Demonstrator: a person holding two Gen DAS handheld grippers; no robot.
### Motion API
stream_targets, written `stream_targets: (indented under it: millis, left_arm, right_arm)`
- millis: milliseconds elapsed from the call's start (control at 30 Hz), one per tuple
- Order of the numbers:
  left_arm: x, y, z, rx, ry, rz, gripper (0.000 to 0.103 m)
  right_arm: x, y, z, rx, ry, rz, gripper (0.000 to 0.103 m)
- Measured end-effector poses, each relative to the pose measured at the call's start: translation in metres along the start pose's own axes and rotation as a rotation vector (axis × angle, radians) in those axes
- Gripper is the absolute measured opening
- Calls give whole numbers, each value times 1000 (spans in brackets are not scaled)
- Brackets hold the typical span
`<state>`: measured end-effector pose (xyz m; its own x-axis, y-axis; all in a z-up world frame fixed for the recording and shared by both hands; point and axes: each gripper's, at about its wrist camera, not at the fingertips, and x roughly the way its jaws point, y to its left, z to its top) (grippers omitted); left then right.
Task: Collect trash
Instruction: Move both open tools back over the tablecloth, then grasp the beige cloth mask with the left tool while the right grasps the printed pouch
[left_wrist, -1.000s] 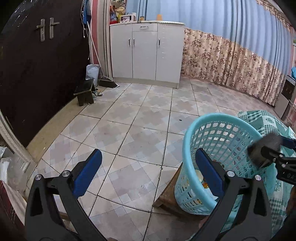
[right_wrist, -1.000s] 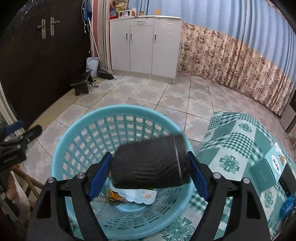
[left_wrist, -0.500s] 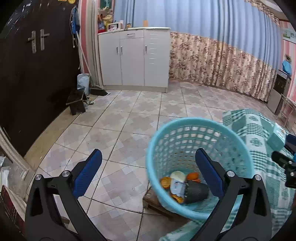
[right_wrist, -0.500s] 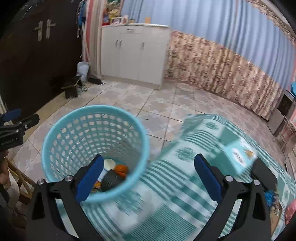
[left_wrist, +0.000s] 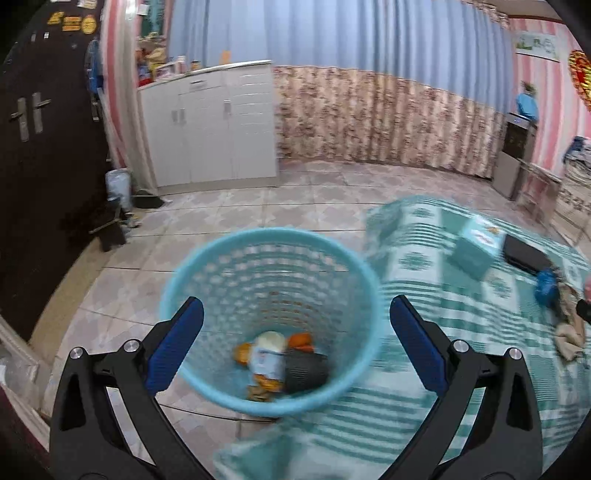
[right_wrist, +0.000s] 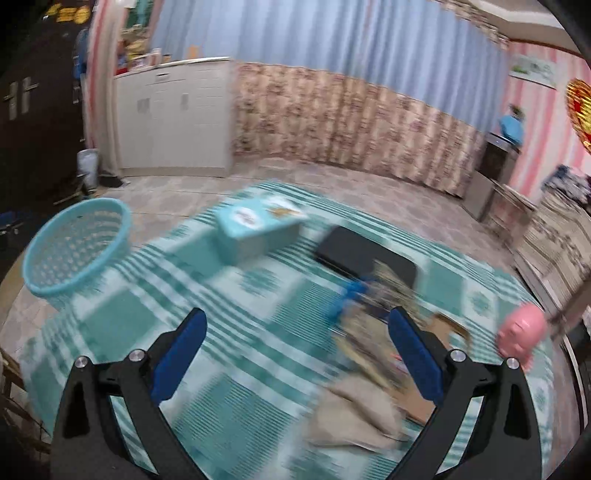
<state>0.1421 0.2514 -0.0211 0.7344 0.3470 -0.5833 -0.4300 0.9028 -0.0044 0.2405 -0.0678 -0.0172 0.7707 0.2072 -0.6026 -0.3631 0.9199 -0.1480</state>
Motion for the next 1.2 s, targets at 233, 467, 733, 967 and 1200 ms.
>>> stream_targets:
  millis: [233,467,733,967,1200]
  left_arm:
    - [1,-67,-10,16,24,-116,98]
    - [10,-123,-25,40,69,-208,98]
    - [28,-174,-38,76,125,-274,98]
    - [27,-244,-55,183,180,-368,97]
    - [24,-305,-70,233,230,-489,97]
  right_arm:
    - [-14,-72,-39,71,40,-105,96]
    - [-24,-126,-71,152,68,-180,96]
    - [-19,-147,-99,182,105,-213,96]
    - [-11,-164,-123,225,138,-228,96]
    - [-19,-191,-138,300,140,-235,96]
